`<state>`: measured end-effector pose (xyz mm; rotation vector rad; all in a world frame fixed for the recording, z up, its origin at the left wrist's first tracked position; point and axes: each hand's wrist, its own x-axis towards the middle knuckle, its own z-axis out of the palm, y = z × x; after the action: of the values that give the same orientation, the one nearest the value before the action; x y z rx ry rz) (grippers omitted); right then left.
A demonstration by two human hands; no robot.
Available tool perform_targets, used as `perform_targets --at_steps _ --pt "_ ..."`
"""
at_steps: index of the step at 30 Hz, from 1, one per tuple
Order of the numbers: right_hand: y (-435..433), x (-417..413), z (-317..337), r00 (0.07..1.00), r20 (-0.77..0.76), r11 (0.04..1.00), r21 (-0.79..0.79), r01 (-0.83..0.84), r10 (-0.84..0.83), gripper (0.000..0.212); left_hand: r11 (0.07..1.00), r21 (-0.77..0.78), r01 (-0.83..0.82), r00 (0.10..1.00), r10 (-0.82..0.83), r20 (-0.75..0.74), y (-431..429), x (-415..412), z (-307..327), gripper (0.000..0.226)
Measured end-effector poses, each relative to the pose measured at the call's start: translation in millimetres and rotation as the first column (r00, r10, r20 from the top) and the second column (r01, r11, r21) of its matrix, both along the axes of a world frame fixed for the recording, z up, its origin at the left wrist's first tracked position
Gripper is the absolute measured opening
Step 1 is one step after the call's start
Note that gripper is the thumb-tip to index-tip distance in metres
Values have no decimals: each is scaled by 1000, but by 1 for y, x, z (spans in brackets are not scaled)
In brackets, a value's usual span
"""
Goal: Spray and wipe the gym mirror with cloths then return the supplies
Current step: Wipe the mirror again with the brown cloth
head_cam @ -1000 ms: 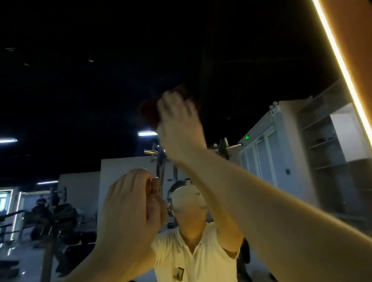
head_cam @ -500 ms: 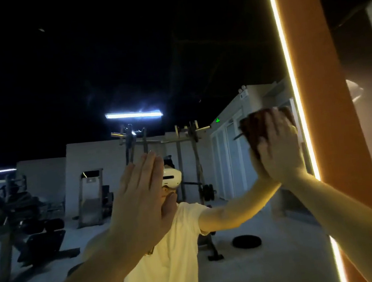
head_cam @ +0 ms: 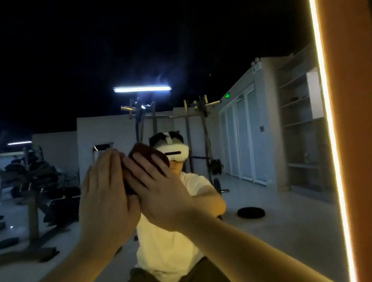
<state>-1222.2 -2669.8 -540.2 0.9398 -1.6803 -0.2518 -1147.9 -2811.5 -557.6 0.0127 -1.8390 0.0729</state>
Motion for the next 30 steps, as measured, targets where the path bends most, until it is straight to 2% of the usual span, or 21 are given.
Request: perform_targets --at_steps 1,2,4,6,8,10,12,14,15,16,18,20,22,24,25,26,27,28,30 --pt "16 -6 -3 999 -49 998 68 15 -12 62 1000 -23 -1 999 2 34 -4 0 -7 74" --pt "37 -13 -5 997 -71 998 61 29 -24 64 999 -49 6 998 -3 64 -5 -2 -15 78" --pt "91 -28 -2 998 -23 990 -134 47 -51 66 997 -73 -1 996 8 93 4 -8 -25 88" --pt "157 -43 -1 993 77 913 -394 108 -84 67 998 -49 -32 995 37 97 19 -17 -30 101" --pt "225 -59 -9 977 183 769 -609 198 -107 66 998 -14 -60 993 62 101 31 -24 -31 116" --pt "273 -71 -23 963 267 565 -788 245 -45 61 997 -1 -81 991 81 102 35 -29 -32 126" --pt "278 -75 -35 927 376 342 -870 355 -5 58 996 -7 -92 990 92 111 34 -31 -34 131" --pt "243 -68 -41 917 398 226 -893 389 -7 62 997 -7 -80 990 81 115 31 -31 -35 131" --pt "215 -61 -44 921 390 234 -895 380 -2 63 998 -3 -69 991 69 117 30 -30 -35 129" --pt "184 -52 -48 927 374 289 -889 355 14 61 999 -2 -54 991 54 121 28 -27 -35 125" --pt "129 -35 -56 950 311 472 -841 266 18 49 1000 -13 -14 994 15 106 25 -20 -41 113" --pt "82 -21 -65 965 262 647 -739 187 21 48 999 -30 25 997 -23 74 21 -12 -57 97" --pt "39 -4 -74 970 241 787 -604 125 31 63 998 -15 60 996 -59 63 14 -2 -80 85" --pt "7 6 -91 986 162 947 -320 21 33 66 996 22 82 994 -84 70 10 8 -101 78" --pt "-1 8 -104 991 126 994 -106 -22 36 64 997 26 76 994 -77 77 9 13 -110 74" --pt "0 6 -116 996 84 994 95 -47 39 62 998 26 64 994 -66 87 8 16 -119 71" --pt "10 1 -123 998 37 973 227 -51 43 62 998 26 63 993 -65 102 8 19 -126 70" --pt "23 -5 -127 999 -8 960 279 -36 40 64 997 26 75 989 -78 122 9 20 -133 71" --pt "60 -17 -127 999 -41 979 204 11 -3 67 995 18 101 980 -103 169 13 18 -143 77"
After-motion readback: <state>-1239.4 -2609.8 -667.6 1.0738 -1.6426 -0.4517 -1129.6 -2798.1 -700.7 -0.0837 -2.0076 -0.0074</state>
